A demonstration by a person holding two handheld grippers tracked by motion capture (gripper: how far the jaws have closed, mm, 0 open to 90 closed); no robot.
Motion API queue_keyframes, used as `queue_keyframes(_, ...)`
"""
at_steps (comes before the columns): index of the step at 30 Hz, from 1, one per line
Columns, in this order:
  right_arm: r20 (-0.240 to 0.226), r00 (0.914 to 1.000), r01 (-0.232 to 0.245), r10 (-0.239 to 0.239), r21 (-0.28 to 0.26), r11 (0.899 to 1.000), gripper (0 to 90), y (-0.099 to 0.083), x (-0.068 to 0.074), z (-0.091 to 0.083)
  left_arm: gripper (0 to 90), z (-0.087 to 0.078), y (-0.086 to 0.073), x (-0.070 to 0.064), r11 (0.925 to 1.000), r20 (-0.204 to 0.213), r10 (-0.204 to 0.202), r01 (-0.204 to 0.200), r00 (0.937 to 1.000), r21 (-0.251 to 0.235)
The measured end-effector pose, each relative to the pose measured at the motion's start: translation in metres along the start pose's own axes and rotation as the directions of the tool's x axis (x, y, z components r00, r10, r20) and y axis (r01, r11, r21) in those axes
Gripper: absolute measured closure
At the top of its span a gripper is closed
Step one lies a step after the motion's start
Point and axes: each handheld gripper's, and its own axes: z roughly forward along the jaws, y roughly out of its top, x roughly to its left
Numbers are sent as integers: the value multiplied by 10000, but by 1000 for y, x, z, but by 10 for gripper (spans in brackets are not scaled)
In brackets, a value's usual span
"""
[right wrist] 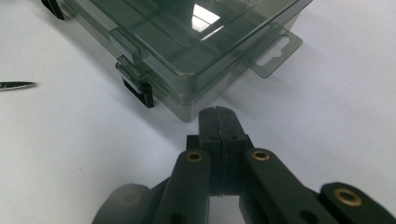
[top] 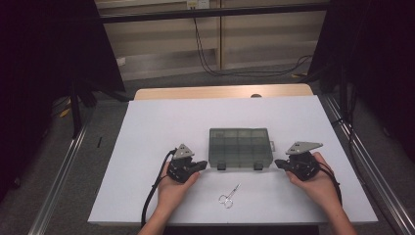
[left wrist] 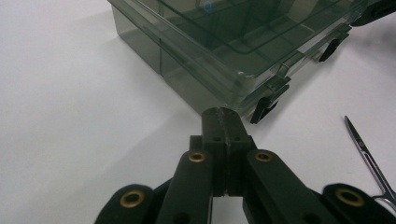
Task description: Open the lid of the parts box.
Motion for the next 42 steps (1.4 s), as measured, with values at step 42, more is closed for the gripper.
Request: queue_keyframes(42,-434,9990,-210,145,-1526,9881,900,13,7,-15,900,-9,5,-2,9966,419,-281,312,9987,-767)
